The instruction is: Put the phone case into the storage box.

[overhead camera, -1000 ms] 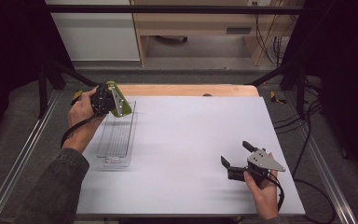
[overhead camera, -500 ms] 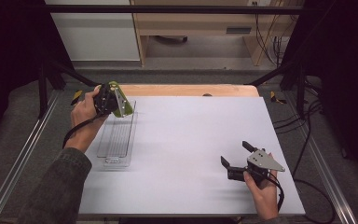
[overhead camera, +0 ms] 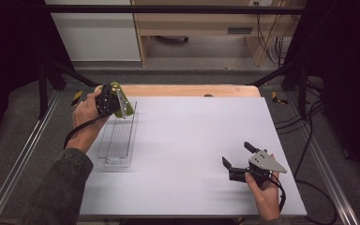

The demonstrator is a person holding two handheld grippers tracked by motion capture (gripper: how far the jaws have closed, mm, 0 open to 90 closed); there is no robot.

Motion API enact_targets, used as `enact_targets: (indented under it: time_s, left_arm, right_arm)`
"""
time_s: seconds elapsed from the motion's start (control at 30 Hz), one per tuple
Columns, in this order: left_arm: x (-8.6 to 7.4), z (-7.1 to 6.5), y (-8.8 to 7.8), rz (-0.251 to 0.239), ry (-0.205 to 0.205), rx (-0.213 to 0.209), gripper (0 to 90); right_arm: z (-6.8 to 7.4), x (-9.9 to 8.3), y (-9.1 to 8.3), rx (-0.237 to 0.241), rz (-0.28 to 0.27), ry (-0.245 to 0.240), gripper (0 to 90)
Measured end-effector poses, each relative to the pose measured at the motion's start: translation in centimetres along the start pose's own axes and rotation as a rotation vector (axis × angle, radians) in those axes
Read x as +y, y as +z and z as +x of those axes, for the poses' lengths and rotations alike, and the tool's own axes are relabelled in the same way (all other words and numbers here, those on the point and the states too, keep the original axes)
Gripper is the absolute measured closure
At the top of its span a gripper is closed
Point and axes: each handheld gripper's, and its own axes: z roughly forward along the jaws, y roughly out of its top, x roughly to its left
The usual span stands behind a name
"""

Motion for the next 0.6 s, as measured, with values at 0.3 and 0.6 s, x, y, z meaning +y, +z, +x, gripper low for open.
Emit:
enact_targets:
  time_s: [0.3,0.6]
  left_arm:
    - [0.4,-0.7,0.2,-0.006,0.036,0.005,87.5]
    - [0.3,-1.3,0.7,-0.016,0.06,0.015,87.5]
  right_arm:
    - [0.0,0.0,-0.1,-0.001,-0.005,0.002,2.8]
    - [0.0,-0.2,0.1,-0.002,0.002,-0.001,2.8]
